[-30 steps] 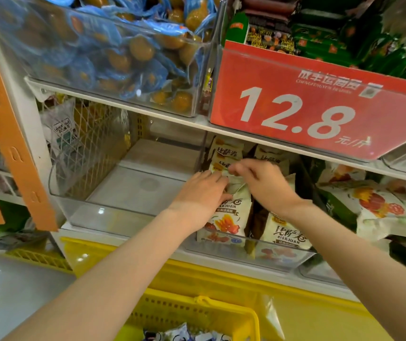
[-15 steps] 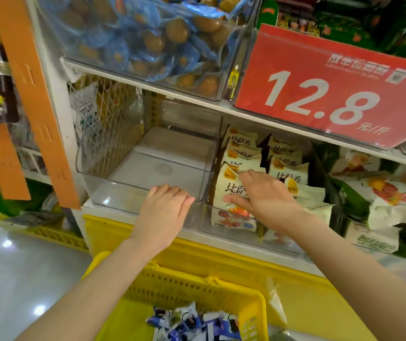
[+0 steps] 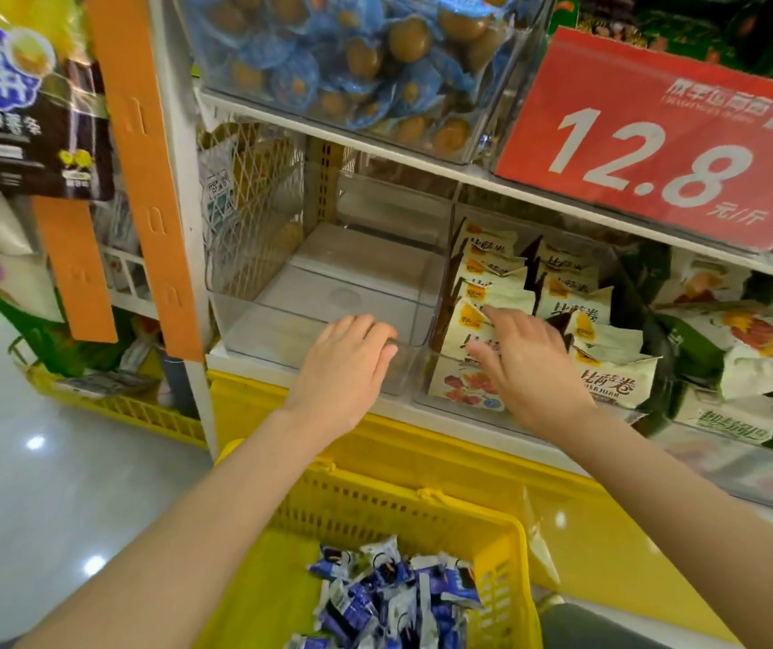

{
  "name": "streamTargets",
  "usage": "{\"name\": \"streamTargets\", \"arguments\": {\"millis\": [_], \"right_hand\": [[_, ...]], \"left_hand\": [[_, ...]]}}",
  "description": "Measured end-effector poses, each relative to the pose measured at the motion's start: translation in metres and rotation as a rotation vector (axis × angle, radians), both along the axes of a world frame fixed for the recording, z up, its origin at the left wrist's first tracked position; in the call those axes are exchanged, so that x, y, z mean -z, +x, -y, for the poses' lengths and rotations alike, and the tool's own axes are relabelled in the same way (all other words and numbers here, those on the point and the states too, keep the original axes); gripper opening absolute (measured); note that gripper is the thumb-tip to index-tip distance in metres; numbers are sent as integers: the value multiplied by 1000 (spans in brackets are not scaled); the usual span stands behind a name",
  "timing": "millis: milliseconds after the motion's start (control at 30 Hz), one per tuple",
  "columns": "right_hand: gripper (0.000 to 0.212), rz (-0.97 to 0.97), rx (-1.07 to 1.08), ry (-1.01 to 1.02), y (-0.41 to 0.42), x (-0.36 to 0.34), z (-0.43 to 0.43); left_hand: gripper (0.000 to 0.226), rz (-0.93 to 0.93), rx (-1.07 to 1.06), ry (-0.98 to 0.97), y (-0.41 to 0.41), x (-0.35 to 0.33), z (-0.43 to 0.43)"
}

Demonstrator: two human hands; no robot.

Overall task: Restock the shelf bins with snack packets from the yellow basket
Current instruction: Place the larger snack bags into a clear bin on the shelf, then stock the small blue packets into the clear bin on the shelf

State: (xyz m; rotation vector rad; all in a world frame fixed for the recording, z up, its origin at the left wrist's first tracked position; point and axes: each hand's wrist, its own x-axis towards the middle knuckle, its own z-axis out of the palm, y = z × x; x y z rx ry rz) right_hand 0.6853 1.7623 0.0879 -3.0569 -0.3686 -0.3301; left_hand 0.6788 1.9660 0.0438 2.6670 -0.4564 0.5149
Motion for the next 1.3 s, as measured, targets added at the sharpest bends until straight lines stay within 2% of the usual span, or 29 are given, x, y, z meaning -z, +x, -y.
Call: {"name": "streamTargets", "arguments": {"millis": [133,233,333,433,567,633,700,833,967,1033,1100,1167,1233,1300], "right_hand": [[42,208,-219,183,-41,19,-21],[31,165,-358,262,-72,61,-37],[31,-75,-352,245,-91,125,-47],[38,-419,-190,194,-99,194,-47],[53,-793,-25,106,-106,264,-39],[59,-921,-10,35,-111,288,-35],[61,-963,-14,-31,-114,304,-30],[61,-908,-33,-111,-108,313,-22],[20,-880,-110,-158,-92,305,-19],[14,-866,-152,-184,-86,296,-17],[13,-824,-166,-136,-83,284,-18],[12,-738,-179,-31,-82,267,-22],[14,-613,-200,109,-83,247,-30],[15,-479,-218,236,-87,223,-44]], "left_hand": [[27,118,-44,-185,-38,11,-17],[21,51,-115,-219,-63,45,-38],[22,-138,-271,-214,-85,94,-68],[28,-355,-475,-219,-104,144,-103],[30,-599,-626,-394,-134,194,-134],[31,-654,-665,-381,-142,208,-139],[28,-631,-671,-353,-142,213,-141],[27,-582,-685,-323,-138,215,-139],[28,-564,-698,-282,-139,215,-137],[26,-587,-704,-295,-139,214,-136],[25,-602,-734,-315,-138,210,-134],[32,-539,-726,-266,-138,204,-127],[38,-441,-653,-213,-140,196,-111],[30,-452,-528,-279,-144,188,-89]]}}
